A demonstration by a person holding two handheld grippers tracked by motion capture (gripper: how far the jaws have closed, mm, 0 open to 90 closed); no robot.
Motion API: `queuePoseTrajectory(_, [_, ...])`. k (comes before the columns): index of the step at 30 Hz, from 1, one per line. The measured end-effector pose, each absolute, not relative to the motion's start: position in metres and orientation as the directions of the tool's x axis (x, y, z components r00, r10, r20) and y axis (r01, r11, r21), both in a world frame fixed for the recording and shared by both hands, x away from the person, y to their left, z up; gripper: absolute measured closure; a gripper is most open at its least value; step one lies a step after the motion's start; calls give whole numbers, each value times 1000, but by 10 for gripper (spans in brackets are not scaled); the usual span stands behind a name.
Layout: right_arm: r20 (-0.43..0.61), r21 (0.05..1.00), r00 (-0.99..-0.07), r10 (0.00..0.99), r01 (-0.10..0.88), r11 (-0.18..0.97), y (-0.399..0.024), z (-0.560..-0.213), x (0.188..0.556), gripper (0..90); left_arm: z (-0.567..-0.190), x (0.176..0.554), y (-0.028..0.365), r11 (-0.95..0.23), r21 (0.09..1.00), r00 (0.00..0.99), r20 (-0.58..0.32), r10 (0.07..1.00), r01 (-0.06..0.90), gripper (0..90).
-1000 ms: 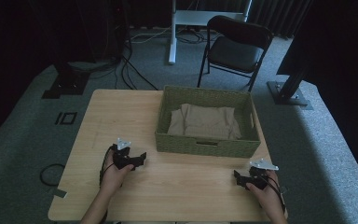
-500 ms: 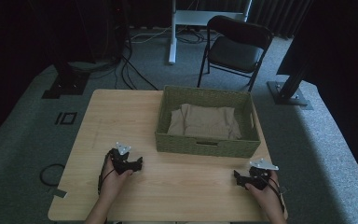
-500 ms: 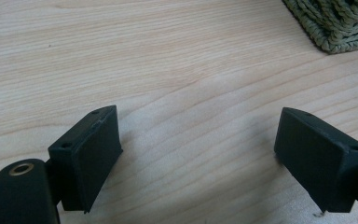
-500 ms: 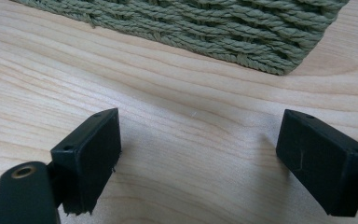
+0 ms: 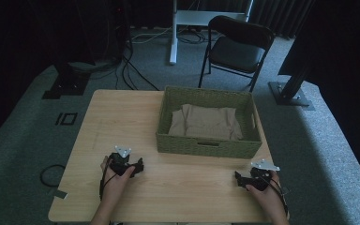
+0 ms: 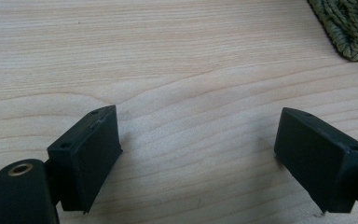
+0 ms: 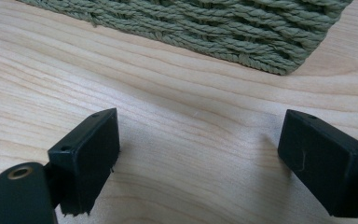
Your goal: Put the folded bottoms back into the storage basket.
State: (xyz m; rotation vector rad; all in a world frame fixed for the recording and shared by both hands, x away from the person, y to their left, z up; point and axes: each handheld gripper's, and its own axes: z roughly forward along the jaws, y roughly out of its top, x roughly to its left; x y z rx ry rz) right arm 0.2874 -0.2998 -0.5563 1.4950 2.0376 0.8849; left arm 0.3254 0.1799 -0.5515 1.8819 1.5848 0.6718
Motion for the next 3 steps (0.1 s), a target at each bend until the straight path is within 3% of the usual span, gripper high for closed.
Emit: queuePoseTrajectory(3, [9, 727, -304, 953, 657, 202, -300, -556, 287, 122, -552, 326, 180, -126, 710, 170, 8, 985, 693, 141])
